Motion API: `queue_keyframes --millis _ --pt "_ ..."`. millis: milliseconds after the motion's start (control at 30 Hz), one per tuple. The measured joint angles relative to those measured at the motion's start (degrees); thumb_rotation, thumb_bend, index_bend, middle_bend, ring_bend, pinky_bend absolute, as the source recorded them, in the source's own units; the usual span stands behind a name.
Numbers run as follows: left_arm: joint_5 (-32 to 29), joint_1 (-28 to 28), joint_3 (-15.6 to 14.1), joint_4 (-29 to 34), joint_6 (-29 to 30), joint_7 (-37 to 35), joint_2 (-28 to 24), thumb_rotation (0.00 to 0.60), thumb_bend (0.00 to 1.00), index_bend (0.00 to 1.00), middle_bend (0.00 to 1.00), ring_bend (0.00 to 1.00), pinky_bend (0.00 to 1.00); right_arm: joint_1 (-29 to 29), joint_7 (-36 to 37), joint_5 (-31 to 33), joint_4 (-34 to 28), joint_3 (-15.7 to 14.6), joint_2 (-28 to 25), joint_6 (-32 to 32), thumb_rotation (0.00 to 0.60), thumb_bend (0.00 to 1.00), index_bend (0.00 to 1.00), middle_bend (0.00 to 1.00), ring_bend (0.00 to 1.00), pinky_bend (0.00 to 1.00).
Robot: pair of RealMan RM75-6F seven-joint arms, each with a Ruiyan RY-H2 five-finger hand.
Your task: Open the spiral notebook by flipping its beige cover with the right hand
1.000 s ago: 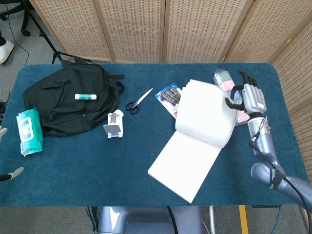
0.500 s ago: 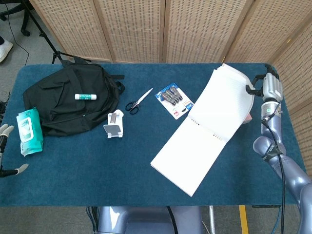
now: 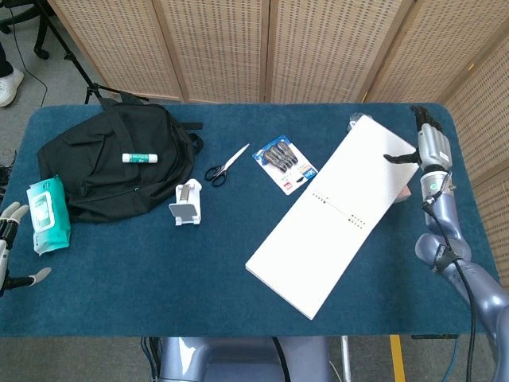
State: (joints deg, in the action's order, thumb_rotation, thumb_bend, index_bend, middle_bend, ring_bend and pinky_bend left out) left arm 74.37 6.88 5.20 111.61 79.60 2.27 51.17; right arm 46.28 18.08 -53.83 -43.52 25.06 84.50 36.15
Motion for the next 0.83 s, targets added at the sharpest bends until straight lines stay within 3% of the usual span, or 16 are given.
queue_keyframes --millis 233,400,600,833 --pt "3.73 -1.21 -1.04 -0.34 1.54 -2.95 -0.95 0.600 0.00 0.00 0.00 0.00 0.00 -5.57 1.26 -7.28 -15.65 -2.73 -6.68 7.56 0.600 0.00 0.00 0.00 0.00 0.00" --pt "5.91 -2.53 -1.75 -0.81 3.77 -4.21 -1.09 0.600 0.00 0.00 0.00 0.00 0.00 -11.48 1.39 -19.67 -28.34 -8.22 -12.49 17.31 0.600 0.00 0.00 0.00 0.00 0.00" --pt "8.46 -4.02 -2.66 -1.21 6.04 -5.70 -1.19 0.600 0.00 0.00 0.00 0.00 0.00 -17.68 -0.51 -33.61 -33.90 -15.07 -16.10 30.78 0.600 0.00 0.00 0.00 0.00 0.00" --pt "11.38 -6.07 -3.81 -2.39 9.07 -7.78 -0.99 0.600 0.00 0.00 0.00 0.00 0.00 -26.43 -9.33 -43.63 -39.06 -22.45 -18.23 45.38 0.600 0.00 0.00 0.00 0.00 0.00"
